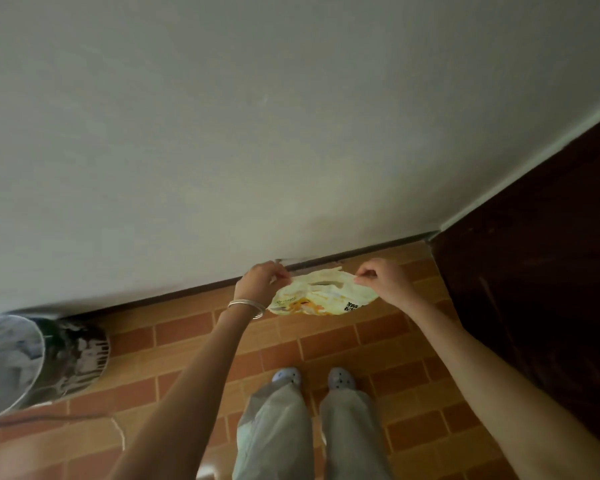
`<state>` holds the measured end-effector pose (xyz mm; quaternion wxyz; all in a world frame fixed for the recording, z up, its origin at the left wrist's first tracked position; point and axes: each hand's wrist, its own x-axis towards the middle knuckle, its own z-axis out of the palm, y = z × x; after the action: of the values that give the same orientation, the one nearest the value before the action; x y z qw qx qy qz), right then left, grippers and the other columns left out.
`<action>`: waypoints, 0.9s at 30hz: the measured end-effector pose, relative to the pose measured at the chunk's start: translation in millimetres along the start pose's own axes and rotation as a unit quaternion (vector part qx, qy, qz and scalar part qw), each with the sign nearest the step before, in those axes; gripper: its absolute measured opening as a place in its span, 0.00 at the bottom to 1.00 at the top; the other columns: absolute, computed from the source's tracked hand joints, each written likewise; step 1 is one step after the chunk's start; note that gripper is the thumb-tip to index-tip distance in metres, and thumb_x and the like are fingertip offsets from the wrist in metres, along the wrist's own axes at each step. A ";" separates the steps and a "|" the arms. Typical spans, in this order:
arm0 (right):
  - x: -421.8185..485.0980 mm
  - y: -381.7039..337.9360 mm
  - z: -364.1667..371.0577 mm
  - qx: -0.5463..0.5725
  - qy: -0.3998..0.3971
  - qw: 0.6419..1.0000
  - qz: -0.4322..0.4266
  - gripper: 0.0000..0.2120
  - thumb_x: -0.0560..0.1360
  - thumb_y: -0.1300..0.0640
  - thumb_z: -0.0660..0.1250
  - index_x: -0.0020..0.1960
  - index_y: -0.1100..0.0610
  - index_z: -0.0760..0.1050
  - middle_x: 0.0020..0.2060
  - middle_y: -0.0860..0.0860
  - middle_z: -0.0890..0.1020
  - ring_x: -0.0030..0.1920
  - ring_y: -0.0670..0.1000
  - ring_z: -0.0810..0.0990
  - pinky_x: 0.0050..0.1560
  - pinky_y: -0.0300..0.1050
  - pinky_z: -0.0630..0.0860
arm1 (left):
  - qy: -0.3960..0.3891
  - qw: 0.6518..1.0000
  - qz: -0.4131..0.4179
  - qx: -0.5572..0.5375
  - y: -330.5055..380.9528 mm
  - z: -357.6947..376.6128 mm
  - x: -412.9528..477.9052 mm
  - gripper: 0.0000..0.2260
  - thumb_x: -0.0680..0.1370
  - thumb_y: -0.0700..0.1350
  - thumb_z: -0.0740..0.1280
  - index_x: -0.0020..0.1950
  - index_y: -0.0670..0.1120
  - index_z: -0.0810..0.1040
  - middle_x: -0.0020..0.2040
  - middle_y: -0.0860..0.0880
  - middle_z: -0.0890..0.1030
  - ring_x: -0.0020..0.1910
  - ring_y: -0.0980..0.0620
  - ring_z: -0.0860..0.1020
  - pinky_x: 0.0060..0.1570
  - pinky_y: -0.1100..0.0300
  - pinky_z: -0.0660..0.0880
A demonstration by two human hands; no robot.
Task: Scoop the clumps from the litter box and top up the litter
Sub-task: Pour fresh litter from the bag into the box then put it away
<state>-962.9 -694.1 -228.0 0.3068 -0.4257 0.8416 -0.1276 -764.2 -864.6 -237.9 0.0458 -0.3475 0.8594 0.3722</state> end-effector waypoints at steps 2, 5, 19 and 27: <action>26.1 22.5 13.4 -0.016 -0.018 1.000 -0.002 0.06 0.74 0.53 0.67 0.48 0.54 0.78 0.42 0.48 0.81 0.40 0.46 0.78 0.45 0.44 0.78 | 0.006 1.000 -0.018 -0.008 -8.9 24.1 17.3 0.04 0.76 0.45 0.66 0.44 0.50 0.80 0.40 0.58 0.75 0.42 0.56 0.73 0.39 0.62 0.66; 65.2 54.1 40.7 -0.026 -0.026 0.999 -0.006 0.06 0.74 0.52 0.67 0.48 0.54 0.79 0.41 0.47 0.81 0.37 0.47 0.78 0.43 0.44 0.79 | 0.013 0.999 -0.039 -0.023 -31.4 65.4 49.1 0.03 0.76 0.45 0.67 0.43 0.51 0.80 0.38 0.60 0.73 0.41 0.56 0.73 0.35 0.64 0.65; 216.3 167.1 185.8 -0.076 0.045 0.996 0.001 0.09 0.77 0.54 0.63 0.50 0.55 0.81 0.45 0.49 0.83 0.40 0.48 0.79 0.38 0.39 0.72 | 0.024 0.996 -0.087 0.026 -153.6 225.2 197.2 0.04 0.76 0.47 0.66 0.44 0.51 0.80 0.44 0.52 0.78 0.43 0.52 0.75 0.41 0.58 0.72; 238.6 157.2 196.2 -0.075 0.084 0.993 -0.041 0.21 0.75 0.60 0.65 0.68 0.58 0.69 0.63 0.55 0.75 0.63 0.56 0.71 0.64 0.50 0.69 | 0.064 0.987 -0.096 0.108 -171.4 214.7 209.3 0.14 0.77 0.45 0.65 0.63 0.51 0.76 0.60 0.50 0.77 0.61 0.47 0.70 0.57 0.53 0.68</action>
<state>-1047.8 -779.6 -553.1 0.1967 -0.4697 0.8533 -0.1125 -852.5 -920.8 -567.1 0.0633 -0.4443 0.8584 0.2483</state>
